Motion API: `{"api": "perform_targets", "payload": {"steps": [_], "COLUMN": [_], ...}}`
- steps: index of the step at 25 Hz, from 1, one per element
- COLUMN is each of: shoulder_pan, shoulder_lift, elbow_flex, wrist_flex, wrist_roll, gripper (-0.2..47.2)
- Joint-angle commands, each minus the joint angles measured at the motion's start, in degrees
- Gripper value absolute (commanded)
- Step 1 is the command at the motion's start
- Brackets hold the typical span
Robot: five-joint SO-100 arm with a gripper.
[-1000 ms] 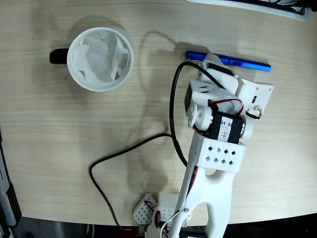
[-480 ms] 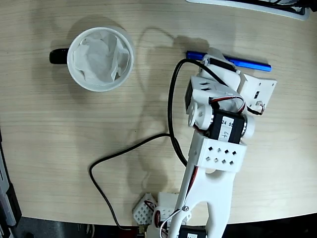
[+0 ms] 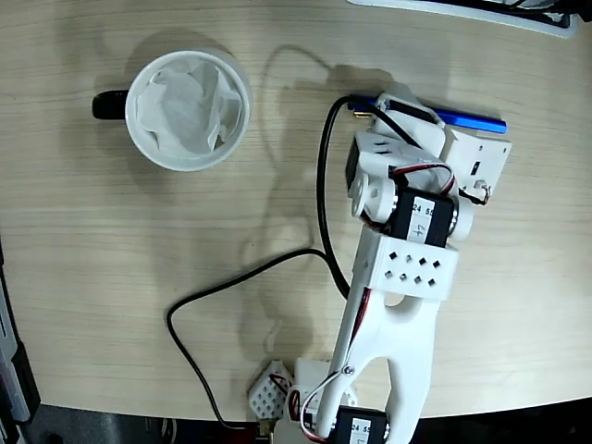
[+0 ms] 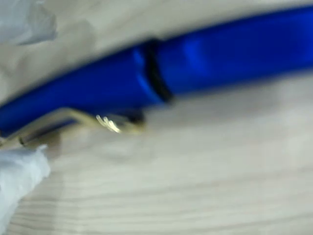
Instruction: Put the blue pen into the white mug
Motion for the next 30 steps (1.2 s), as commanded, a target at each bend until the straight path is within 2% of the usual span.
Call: {"api": "perform_targets", "payload": {"steps": [1, 9, 15, 17, 21, 30], "shoulder_pan": [0.26, 0.35, 0.35, 0.35, 0.35, 0.53], "shoulder_lift": [0.53, -1.67, -2.46, -2.64, -2.64, -1.32], "elbow_flex": [-2.46, -2.99, -2.99, -2.99, -2.99, -2.99], "wrist_flex": [0.88, 0.7, 0.62, 0.53, 0.53, 0.53], "wrist_roll": [0.35, 0.35, 0.35, 0.35, 0.35, 0.44], "gripper": [16.5, 16.3, 10.5, 6.3, 1.3, 0.1]}}
